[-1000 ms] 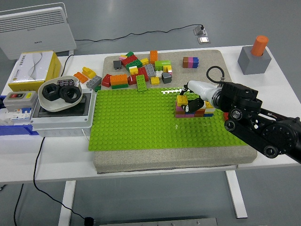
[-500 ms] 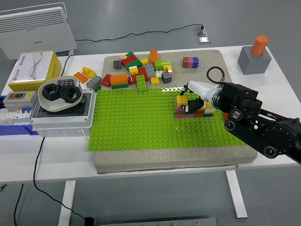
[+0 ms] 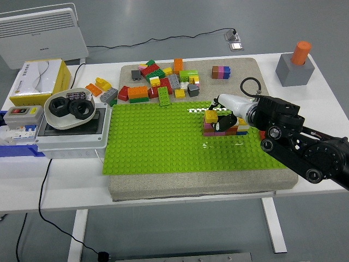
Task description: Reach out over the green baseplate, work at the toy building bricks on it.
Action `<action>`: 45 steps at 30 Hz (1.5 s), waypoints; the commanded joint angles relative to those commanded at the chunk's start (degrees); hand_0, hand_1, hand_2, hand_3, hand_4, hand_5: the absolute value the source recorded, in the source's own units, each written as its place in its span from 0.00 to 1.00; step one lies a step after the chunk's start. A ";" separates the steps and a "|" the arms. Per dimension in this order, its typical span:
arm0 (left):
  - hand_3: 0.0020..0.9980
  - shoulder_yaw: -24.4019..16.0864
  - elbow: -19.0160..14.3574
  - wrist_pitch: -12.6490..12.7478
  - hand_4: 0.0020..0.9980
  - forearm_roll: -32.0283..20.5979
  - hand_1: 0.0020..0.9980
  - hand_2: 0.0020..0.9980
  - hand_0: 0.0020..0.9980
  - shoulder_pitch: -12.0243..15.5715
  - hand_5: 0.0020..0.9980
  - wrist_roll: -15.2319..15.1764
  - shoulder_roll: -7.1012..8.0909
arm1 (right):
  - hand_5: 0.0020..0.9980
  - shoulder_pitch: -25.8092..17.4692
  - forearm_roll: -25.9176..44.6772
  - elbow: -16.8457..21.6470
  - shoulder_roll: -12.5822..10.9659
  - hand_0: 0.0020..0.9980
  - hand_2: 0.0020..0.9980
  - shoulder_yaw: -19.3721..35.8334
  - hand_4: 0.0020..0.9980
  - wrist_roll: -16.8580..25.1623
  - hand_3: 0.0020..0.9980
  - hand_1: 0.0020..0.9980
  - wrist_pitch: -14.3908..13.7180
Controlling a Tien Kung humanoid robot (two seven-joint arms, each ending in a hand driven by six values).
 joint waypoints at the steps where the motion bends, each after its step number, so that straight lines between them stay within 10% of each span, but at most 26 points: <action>1: 0.45 -0.01 0.00 0.01 0.65 0.00 0.73 0.64 0.79 0.00 0.41 0.00 -0.01 | 0.13 0.00 0.01 -0.01 0.00 0.89 0.87 -0.01 0.66 0.01 0.68 0.87 -0.02; 25: 0.45 -0.89 0.26 -0.11 0.64 0.00 0.73 0.64 0.79 0.19 0.41 0.04 -0.13 | 0.16 -0.12 -0.35 1.26 -0.48 0.89 0.88 1.30 0.76 0.45 0.78 0.88 1.90; 26: 0.45 -0.91 0.28 -0.12 0.64 0.00 0.73 0.64 0.79 0.20 0.41 0.03 -0.11 | 0.33 -0.13 -0.51 1.50 -0.59 0.91 0.90 1.58 0.98 0.56 0.90 0.89 2.10; 37: 0.45 -0.90 0.23 -0.10 0.64 0.00 0.73 0.64 0.79 0.17 0.41 -0.27 0.06 | 0.44 -3.49 -6.93 12.01 -4.52 0.92 0.94 7.90 1.00 0.40 1.00 0.91 1.67; 38: 0.44 -0.96 0.22 -0.10 0.64 0.00 0.73 0.64 0.79 0.18 0.41 -0.32 0.04 | 0.74 -4.49 -8.28 13.44 -4.98 0.96 0.95 8.62 1.00 0.45 0.99 0.93 1.79; 43: 0.44 -1.15 0.17 -0.05 0.64 0.00 0.73 0.64 0.79 0.20 0.41 -0.46 -0.14 | 0.74 -9.05 -14.80 19.79 -4.93 0.96 0.95 10.26 1.00 1.20 0.99 0.93 0.34; 44: 0.44 -1.16 0.18 -0.05 0.64 0.00 0.73 0.64 0.79 0.19 0.41 -0.46 -0.19 | 0.90 -9.86 -16.30 21.01 -4.55 1.00 0.96 10.27 1.00 1.58 0.67 0.97 -0.60; 45: 0.44 -1.17 0.19 -0.05 0.64 0.00 0.73 0.64 0.79 0.19 0.41 -0.45 -0.22 | 0.90 -10.23 -17.16 21.61 -4.36 1.00 0.96 10.26 1.00 1.78 0.67 0.97 -1.08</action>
